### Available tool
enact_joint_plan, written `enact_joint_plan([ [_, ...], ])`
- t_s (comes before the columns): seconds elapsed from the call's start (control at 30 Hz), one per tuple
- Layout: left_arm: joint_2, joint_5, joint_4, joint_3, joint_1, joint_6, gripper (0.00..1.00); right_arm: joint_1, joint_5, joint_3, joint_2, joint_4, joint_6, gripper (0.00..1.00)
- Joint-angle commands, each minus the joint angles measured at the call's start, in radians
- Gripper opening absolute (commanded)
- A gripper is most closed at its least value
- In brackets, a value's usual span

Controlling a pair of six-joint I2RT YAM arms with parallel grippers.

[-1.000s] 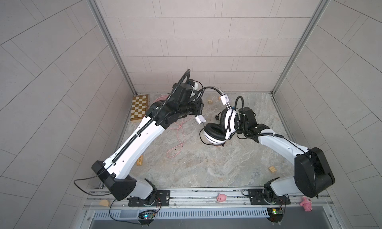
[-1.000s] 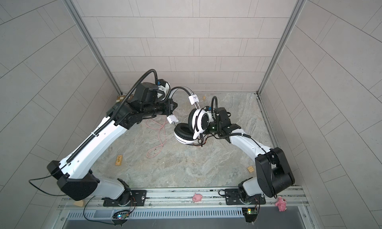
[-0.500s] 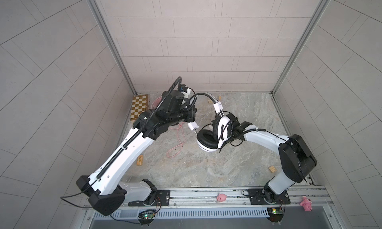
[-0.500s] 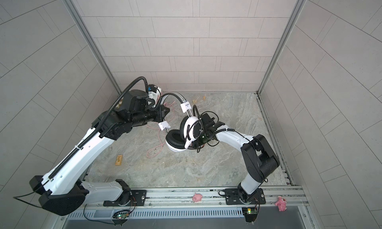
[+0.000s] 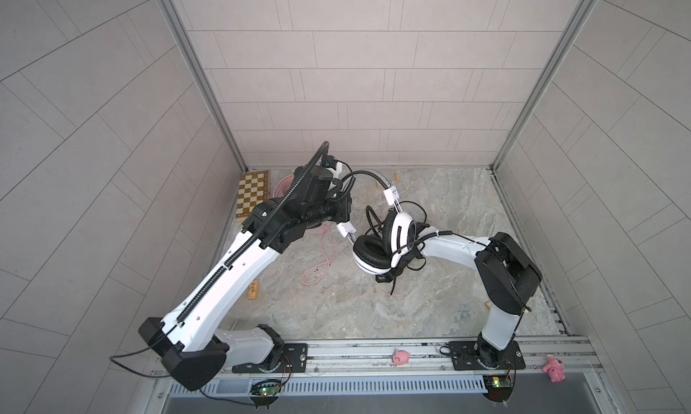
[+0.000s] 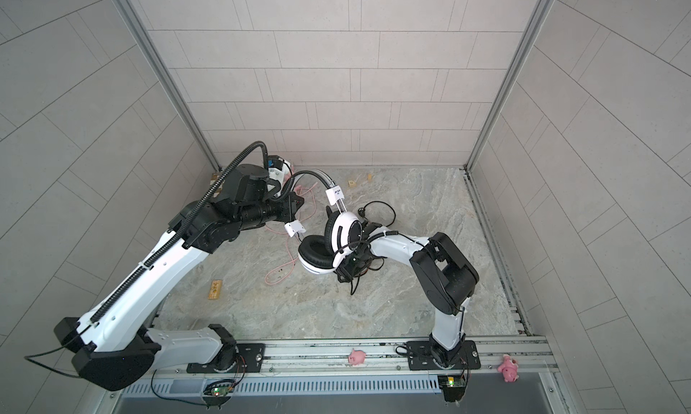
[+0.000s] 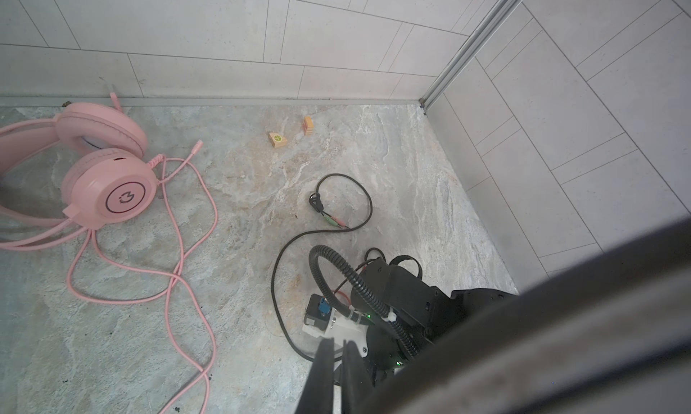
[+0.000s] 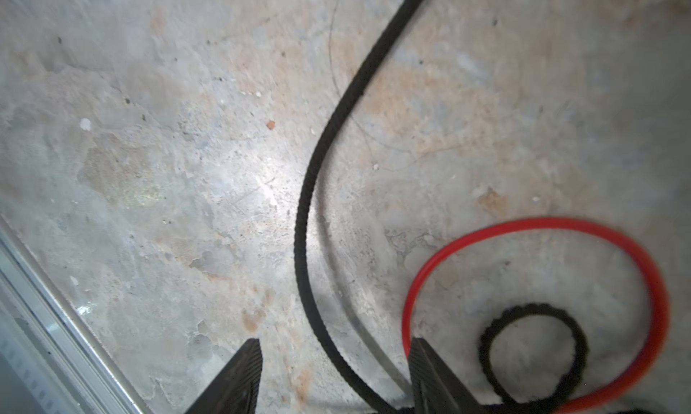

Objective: Wrap the headphones

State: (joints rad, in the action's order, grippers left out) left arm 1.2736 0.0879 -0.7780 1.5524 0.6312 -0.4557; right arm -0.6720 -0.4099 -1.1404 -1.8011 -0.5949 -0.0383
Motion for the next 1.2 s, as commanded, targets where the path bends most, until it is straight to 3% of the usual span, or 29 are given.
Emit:
enact_joint_plan([
  [0.0,-0.038,0.029,0.053,-0.013,-0.019,-0.037,0.00,-0.011,0.058,-0.006,-0.009,-0.008,0.019,0.62],
  [0.37,-0.070,0.095,0.102,-0.042,-0.111,-0.109,0.00,-0.103,0.250,0.004,-0.046,0.047,-0.016,0.49],
  [0.53,-0.089,0.101,0.098,-0.052,-0.151,-0.114,0.00,-0.114,0.401,0.016,-0.038,0.067,-0.062,0.23],
  [0.67,-0.107,0.100,0.098,-0.073,-0.193,-0.119,0.00,-0.060,0.410,0.038,0.025,0.087,-0.112,0.12],
  [0.8,-0.130,0.118,0.099,-0.109,-0.267,-0.133,0.00,0.089,0.376,0.107,0.173,0.139,-0.209,0.08],
  [1.0,-0.154,0.172,0.117,-0.150,-0.411,-0.158,0.00,0.549,0.219,0.221,0.402,0.190,-0.374,0.06],
  [1.17,-0.169,0.196,0.154,-0.172,-0.552,-0.209,0.00,0.862,0.246,0.243,0.541,0.179,-0.410,0.06],
])
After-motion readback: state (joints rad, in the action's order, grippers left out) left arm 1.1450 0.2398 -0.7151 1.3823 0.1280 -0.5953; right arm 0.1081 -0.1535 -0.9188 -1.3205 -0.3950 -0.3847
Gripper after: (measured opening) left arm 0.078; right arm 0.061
